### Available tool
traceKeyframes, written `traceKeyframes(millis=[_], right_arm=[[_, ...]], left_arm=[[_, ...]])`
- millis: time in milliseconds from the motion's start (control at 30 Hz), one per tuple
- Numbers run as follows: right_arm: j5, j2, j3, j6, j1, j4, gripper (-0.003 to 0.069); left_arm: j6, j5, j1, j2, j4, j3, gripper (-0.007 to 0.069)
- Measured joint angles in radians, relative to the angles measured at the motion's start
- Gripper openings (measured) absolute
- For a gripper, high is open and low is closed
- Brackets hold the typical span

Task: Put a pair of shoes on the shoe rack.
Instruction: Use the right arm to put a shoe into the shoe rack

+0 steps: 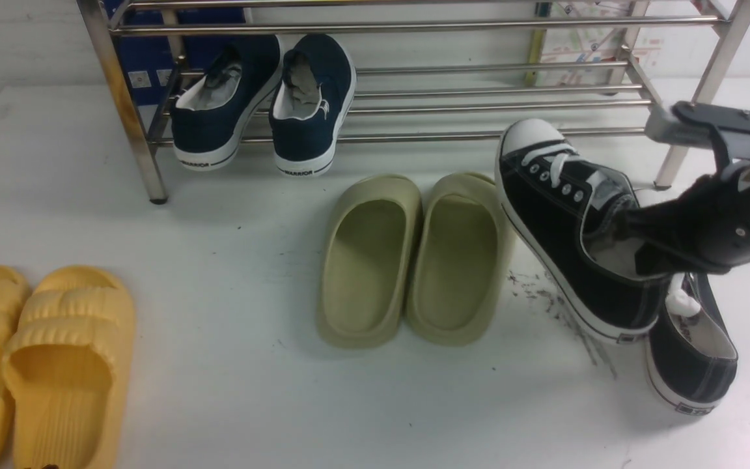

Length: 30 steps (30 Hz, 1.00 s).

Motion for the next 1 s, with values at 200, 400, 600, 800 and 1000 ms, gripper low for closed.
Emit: traceKeyframes(millis=[200, 400, 600, 800, 1000], right_arm=[[0.004, 0.076, -0.103, 0.000, 0.000, 0.000, 0.0018], [-0.006, 0.192, -0.221, 0.000, 0.000, 0.000, 0.0018], [-0.018, 0.330, -0.379, 0.000, 0.000, 0.023, 0.0018], [-0.020, 0.452, -0.545, 0.000, 0.000, 0.024, 0.0018], [-0.020, 0.571, -0.703, 0.015, 0.000, 0.030, 0.0018]], left_arm=[[0.000, 0.000, 0.000, 0.000, 0.000, 0.000, 0.0169], [0.000, 0.000, 0.000, 0.000, 0.000, 0.000, 0.0173], [0.000, 0.000, 0.000, 0.000, 0.000, 0.000, 0.0181], [0.000, 0.000, 0.000, 0.000, 0.000, 0.000, 0.0183], [0.000, 0.000, 0.000, 0.000, 0.000, 0.000, 0.0188]])
